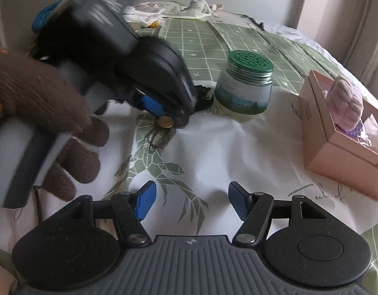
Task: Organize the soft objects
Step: 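Grasp the brown hair tie by its gold bead with the left tool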
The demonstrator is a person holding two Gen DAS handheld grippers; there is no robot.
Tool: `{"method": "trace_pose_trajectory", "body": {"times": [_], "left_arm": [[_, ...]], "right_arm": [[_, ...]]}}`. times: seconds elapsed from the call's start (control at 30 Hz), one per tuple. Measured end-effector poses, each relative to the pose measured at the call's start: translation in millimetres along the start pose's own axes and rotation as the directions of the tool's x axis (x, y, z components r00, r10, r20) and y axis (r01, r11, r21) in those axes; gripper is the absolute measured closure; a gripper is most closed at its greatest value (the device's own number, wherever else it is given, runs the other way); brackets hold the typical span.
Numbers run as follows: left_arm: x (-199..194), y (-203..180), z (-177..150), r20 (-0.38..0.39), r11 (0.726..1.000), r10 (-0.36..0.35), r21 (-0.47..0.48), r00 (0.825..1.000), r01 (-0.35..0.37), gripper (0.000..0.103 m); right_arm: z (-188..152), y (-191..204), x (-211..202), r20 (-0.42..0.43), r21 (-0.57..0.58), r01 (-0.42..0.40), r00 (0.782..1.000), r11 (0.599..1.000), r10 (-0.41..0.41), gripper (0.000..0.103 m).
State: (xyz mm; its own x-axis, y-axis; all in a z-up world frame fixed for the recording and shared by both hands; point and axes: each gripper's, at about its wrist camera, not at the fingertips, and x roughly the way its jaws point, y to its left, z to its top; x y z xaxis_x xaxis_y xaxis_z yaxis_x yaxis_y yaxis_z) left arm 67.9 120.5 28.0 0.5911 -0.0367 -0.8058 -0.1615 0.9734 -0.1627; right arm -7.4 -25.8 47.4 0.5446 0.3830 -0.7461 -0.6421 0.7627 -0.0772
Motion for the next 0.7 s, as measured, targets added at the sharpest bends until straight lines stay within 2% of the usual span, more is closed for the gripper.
{"method": "trace_pose_trajectory", "body": {"times": [0.2,0.3,0.37,0.5,0.57,0.6,0.7], "left_arm": [[-1,25,-11,0.060,0.991,-0.113,-0.065,0.992,0.117,0.080],[-2,29,-7,0.056,0.986,-0.139,-0.088,0.989,0.144,0.080],[-6,32,-7,0.050,0.981,-0.156,-0.107,0.986,0.161,0.083],[-28,43,-14,-0.010,0.973,-0.199,-0.122,0.980,0.196,0.084],[-50,48,-20,-0.011,0.976,-0.198,-0.099,0.980,0.196,0.087],[-64,50,-24,0.004,0.982,-0.175,-0.068,0.985,0.175,0.089],[-89,59,-29,0.113,0.993,-0.113,-0.011,0.987,0.115,0.089]], "right_arm": [[0,3,0,-0.009,-0.019,-0.001,1.000,1.000,0.001,0.038],[-1,3,3,-0.021,-0.018,-0.001,1.000,1.000,0.001,0.038],[0,2,4,-0.025,-0.012,-0.002,1.000,1.000,0.002,0.037],[0,0,5,-0.025,-0.002,-0.002,1.000,1.000,0.002,0.035],[-1,-1,7,-0.027,0.000,0.000,1.000,1.000,0.000,0.034],[-1,-1,7,-0.027,0.000,0.002,1.000,1.000,-0.002,0.033],[0,-1,9,-0.030,0.008,0.008,1.000,1.000,-0.008,0.031]]}}
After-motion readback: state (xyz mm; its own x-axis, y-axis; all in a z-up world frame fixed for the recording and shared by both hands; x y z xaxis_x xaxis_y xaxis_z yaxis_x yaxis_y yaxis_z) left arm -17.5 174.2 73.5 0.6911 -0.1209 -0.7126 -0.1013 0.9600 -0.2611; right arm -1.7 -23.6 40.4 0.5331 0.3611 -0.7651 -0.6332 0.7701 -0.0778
